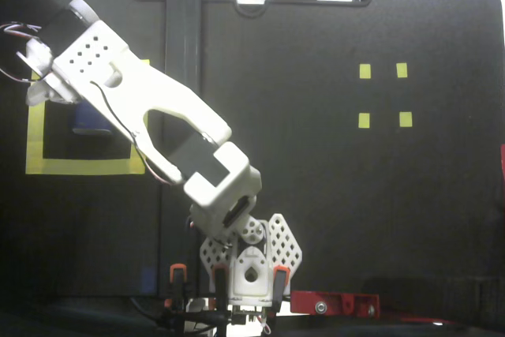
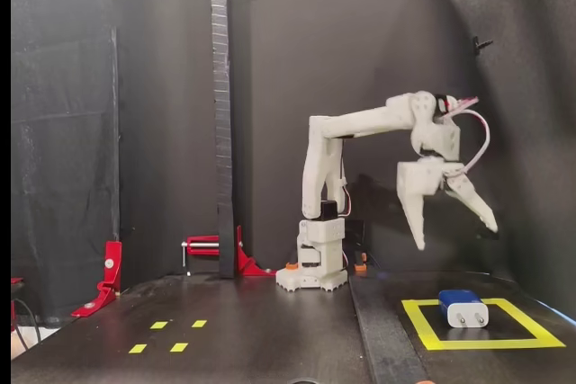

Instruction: Grasp the block and place it in the designated area.

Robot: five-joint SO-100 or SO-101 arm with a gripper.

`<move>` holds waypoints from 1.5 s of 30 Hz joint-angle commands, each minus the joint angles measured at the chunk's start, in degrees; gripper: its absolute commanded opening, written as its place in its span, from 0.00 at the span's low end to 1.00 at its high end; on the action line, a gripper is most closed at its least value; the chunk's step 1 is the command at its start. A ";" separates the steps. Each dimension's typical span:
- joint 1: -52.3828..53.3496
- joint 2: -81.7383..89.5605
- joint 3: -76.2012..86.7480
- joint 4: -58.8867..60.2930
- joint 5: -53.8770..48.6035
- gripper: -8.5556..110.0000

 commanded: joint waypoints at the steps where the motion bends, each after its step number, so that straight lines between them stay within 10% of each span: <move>1: 0.44 2.81 -0.62 0.44 -0.35 0.48; 21: 1.05 2.64 -0.62 -1.23 -0.09 0.07; 30: 1.23 2.64 -0.62 -1.76 1.23 0.07; 45: 2.20 2.64 -0.62 -7.21 50.98 0.07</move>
